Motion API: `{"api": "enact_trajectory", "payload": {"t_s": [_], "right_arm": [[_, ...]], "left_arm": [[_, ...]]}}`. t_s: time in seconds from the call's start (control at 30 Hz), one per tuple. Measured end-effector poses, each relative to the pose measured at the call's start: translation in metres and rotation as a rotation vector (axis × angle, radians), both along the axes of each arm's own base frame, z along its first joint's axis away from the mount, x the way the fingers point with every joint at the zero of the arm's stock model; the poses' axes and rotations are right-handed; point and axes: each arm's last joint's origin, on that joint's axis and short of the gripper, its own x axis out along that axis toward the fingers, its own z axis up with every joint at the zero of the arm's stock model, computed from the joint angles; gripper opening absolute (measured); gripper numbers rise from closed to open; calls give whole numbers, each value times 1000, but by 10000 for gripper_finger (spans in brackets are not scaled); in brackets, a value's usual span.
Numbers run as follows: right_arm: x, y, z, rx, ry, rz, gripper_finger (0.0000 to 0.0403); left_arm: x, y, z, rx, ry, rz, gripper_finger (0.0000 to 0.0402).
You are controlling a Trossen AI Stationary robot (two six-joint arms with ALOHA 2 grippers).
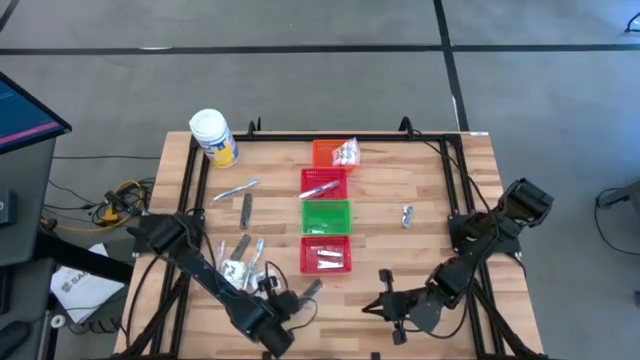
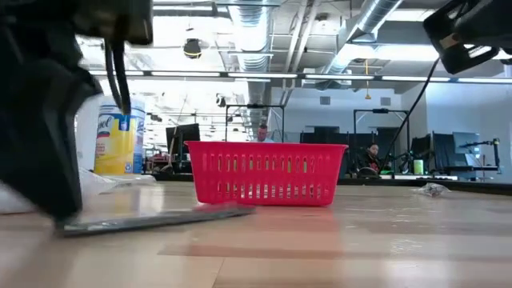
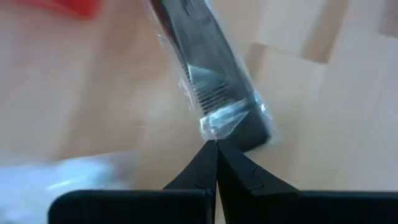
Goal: Pick & Place Travel size toiletries
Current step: Put the black comb into the green basket
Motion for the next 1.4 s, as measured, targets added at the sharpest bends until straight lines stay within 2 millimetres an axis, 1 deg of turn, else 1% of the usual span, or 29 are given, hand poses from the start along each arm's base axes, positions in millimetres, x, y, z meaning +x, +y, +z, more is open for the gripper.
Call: {"api": "enact_trajectory", "payload": {"t_s": [0.07,0.13,0.23,0.3,0.33,0.4,0.5,0.63,0.7,0.87,1.03,1.23,1.4], "right_arm": [[2,0,-3,0,-1,-3,0],[3,1,-10,-17,9,-1,0],[11,0,-18,-26,-1,-8,0],[19,-4,-22,-33,-11,-25,0],[23,-8,-21,-32,-20,-38,0],[30,-13,-19,-18,-48,-53,0],[36,-15,-15,0,-78,-25,0],[37,-13,-13,-5,-115,-3,0],[38,-13,-10,10,-137,-6,0],[37,-12,-11,6,-136,-3,0],[36,-10,-11,10,-138,2,0],[32,-6,-12,16,-127,13,0],[29,-4,-15,20,-99,14,0]], "left_arm": [[-2,3,17,9,-28,-27,0],[-3,5,33,23,-76,-49,0],[-4,10,47,71,-157,-31,0],[1,14,52,79,-202,-5,0],[4,16,50,79,-203,6,0],[12,18,38,77,-200,23,0],[24,11,15,112,-271,53,0],[28,1,-14,139,-295,130,0],[30,0,-23,136,-300,167,0],[33,0,-27,133,-329,209,0],[32,1,-14,177,-378,198,0],[39,11,-19,136,-307,212,0],[39,12,-20,117,-276,206,0]]}}
